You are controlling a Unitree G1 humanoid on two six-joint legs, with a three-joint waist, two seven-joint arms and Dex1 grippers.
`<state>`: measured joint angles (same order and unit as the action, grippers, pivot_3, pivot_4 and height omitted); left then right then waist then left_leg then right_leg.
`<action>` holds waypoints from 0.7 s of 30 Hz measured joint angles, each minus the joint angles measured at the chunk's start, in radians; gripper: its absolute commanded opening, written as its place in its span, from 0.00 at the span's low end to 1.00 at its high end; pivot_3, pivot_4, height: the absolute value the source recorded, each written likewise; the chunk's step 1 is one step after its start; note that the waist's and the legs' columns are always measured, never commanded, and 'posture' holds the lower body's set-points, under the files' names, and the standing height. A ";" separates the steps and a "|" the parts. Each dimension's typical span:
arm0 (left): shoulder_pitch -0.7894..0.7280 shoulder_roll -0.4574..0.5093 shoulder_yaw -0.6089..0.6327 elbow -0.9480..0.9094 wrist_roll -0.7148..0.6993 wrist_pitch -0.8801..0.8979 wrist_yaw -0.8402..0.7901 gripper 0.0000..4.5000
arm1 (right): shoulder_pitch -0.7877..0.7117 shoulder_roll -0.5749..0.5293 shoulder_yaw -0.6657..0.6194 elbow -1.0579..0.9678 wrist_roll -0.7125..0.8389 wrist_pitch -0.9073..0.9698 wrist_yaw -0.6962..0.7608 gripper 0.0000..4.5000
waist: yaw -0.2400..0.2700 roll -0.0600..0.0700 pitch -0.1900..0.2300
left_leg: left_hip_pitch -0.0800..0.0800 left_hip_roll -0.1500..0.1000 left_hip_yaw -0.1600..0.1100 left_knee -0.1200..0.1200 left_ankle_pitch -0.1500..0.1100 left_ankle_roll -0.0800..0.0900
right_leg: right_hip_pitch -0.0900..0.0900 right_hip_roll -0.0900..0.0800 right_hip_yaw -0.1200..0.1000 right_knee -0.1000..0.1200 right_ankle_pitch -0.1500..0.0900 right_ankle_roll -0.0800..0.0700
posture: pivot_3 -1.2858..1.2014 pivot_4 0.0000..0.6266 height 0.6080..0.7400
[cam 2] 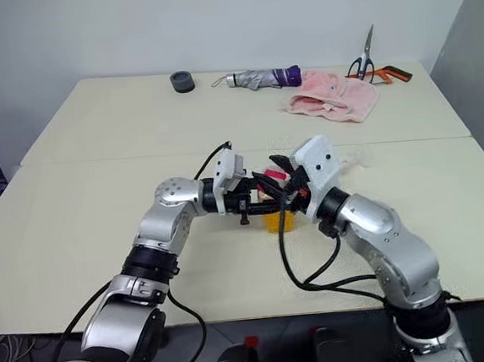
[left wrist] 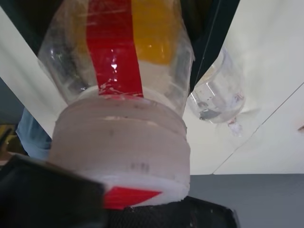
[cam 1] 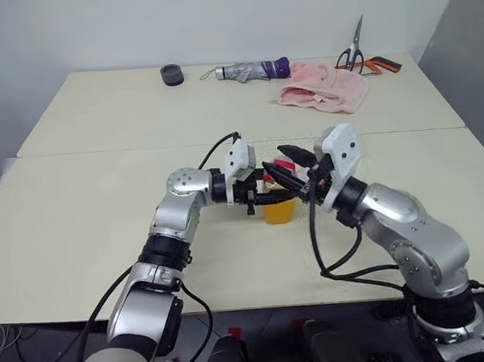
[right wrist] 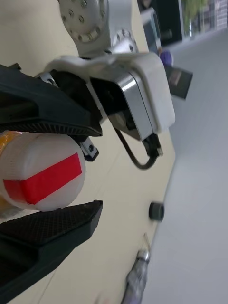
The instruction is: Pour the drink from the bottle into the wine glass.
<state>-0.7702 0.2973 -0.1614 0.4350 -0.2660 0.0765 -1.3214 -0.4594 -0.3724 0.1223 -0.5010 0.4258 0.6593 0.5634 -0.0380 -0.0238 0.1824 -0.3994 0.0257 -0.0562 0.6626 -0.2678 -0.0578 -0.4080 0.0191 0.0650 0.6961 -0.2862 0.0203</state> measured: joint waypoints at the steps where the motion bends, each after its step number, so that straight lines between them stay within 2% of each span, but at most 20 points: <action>1: 0.002 0.001 0.000 -0.005 0.000 0.001 -0.002 0.40 | -0.025 -0.030 -0.004 0.045 0.014 -0.025 0.068 0.40 | -0.001 0.000 0.000 | 0.000 0.000 0.000 0.000 0.000 0.000 | 0.000 0.000 0.000 0.000 0.000 0.000 | 0.52 0.24 1.00; 5: 0.004 0.001 -0.001 -0.018 0.000 0.004 0.000 0.40 | -0.154 -0.125 0.005 0.238 0.039 -0.123 0.325 0.40 | -0.003 0.000 0.000 | 0.001 0.001 -0.001 0.000 0.000 0.000 | 0.000 0.000 -0.001 0.000 0.000 0.000 | 0.52 0.24 1.00; 9: 0.004 0.000 -0.002 -0.026 0.000 0.005 0.004 0.40 | -0.193 -0.137 -0.001 0.304 0.070 -0.130 0.397 0.40 | -0.001 0.000 0.000 | 0.000 0.001 -0.001 0.000 0.000 0.000 | 0.000 0.000 -0.001 0.000 0.000 0.000 | 0.52 0.24 1.00; 10: 0.004 -0.006 -0.002 -0.028 0.000 0.007 0.007 0.40 | -0.186 -0.133 -0.014 0.299 0.083 -0.112 0.387 0.40 | 0.002 0.000 0.000 | 0.000 0.000 -0.001 0.000 0.000 0.000 | 0.000 -0.001 -0.001 0.000 0.000 0.000 | 0.52 0.24 1.00; 14: 0.004 -0.016 0.001 -0.040 -0.002 0.010 0.048 0.40 | -0.115 -0.118 -0.073 0.235 0.108 -0.073 0.292 0.69 | 0.007 0.000 0.000 | -0.001 0.000 -0.001 0.000 0.000 0.000 | 0.000 -0.003 -0.001 0.000 0.000 0.000 | 0.52 0.24 1.00; 17: 0.007 -0.013 0.017 -0.041 -0.002 0.015 0.079 0.40 | -0.016 -0.077 -0.146 0.081 0.133 -0.015 0.137 0.93 | 0.007 0.000 0.000 | -0.001 0.000 -0.001 0.000 0.000 0.000 | 0.000 -0.003 0.000 0.000 0.000 0.000 | 0.52 0.24 1.00; 21: 0.007 -0.027 0.019 -0.038 -0.003 0.019 0.102 0.40 | 0.071 0.011 -0.129 -0.168 0.069 0.066 -0.132 0.93 | 0.005 0.000 0.000 | 0.000 0.000 -0.001 0.000 0.000 0.000 | 0.000 -0.002 0.000 0.001 0.000 0.000 | 0.52 0.24 1.00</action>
<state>-0.7636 0.2704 -0.1427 0.3971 -0.2685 0.0953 -1.2192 -0.3886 -0.3616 -0.0063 -0.6691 0.4952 0.7250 0.4317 -0.0334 -0.0234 0.1826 -0.3998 0.0260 -0.0571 0.6627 -0.2678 -0.0579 -0.4079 0.0170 0.0649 0.6968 -0.2862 0.0203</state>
